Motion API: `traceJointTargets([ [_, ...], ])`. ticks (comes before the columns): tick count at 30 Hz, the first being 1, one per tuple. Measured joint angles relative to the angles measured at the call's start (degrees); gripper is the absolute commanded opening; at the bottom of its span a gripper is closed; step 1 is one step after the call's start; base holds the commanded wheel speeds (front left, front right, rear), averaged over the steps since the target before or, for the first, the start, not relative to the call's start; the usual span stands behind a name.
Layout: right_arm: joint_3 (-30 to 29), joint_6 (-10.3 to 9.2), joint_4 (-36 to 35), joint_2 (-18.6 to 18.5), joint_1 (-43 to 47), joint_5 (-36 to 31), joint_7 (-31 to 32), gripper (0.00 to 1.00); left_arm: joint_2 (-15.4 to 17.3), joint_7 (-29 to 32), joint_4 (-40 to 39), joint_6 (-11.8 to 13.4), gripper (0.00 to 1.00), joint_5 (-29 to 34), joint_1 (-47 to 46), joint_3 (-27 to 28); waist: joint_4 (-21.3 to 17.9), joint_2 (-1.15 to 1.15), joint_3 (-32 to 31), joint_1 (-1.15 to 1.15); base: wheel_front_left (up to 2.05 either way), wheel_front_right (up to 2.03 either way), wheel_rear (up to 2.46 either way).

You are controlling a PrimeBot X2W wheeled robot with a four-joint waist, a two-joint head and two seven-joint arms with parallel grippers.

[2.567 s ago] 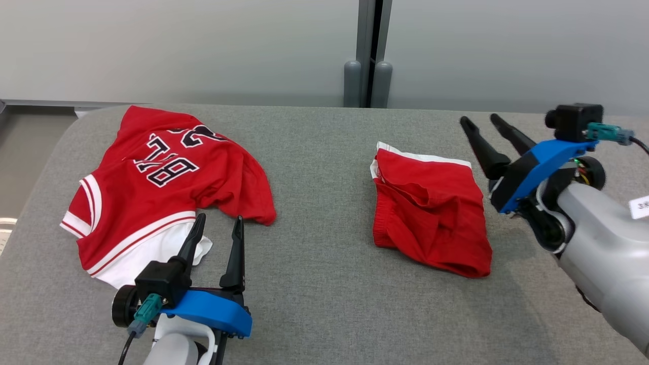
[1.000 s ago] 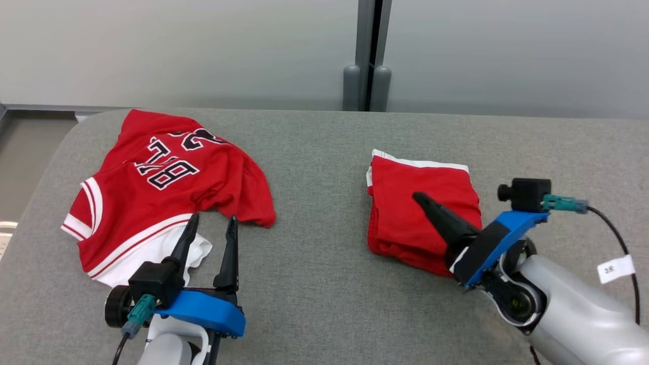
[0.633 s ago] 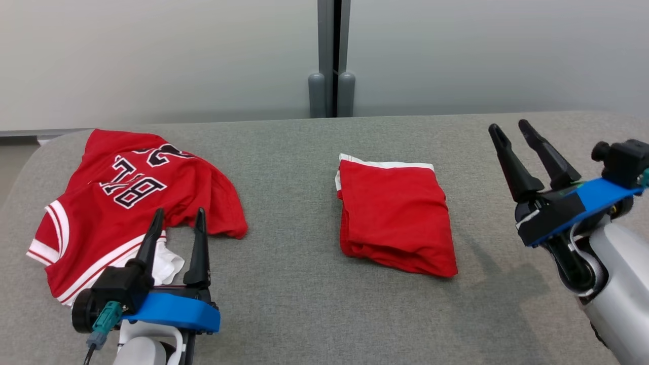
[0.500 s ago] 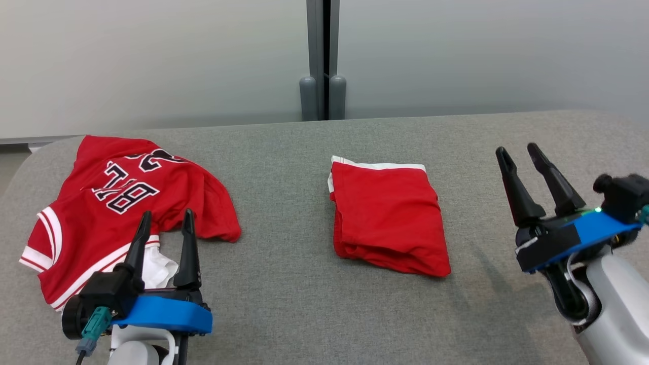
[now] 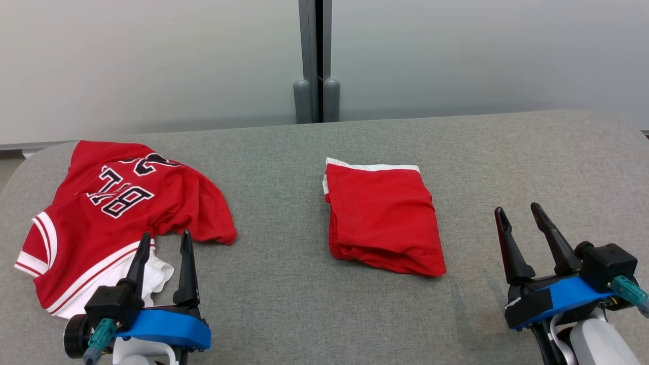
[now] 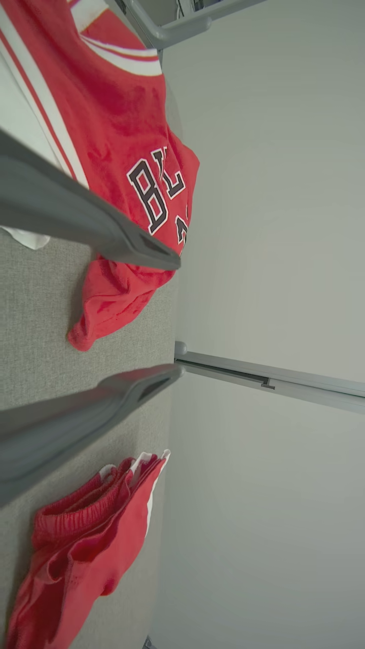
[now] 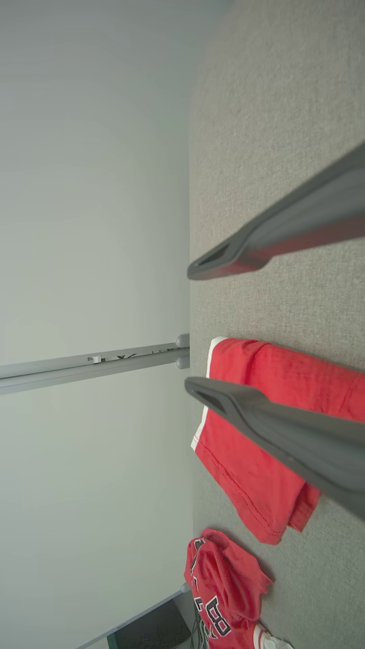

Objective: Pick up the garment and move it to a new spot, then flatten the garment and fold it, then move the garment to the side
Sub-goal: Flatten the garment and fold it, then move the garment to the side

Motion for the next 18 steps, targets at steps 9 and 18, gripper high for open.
traceJointTargets([
  [9,-1.2,0.00,0.2,0.6,-0.2,-1.6,0.0,1.00,-0.5,0.0,2.1,-0.4,1.00,1.2,-1.7,-0.4,0.4,0.00,0.1,0.00,0.00,0.00,0.00],
  [18,3.7,-0.01,11.3,1.2,-9.3,6.6,3.0,1.00,-1.0,0.0,2.8,-0.6,1.00,1.5,-4.1,-0.9,0.8,0.00,2.7,0.01,0.00,0.00,0.00],
])
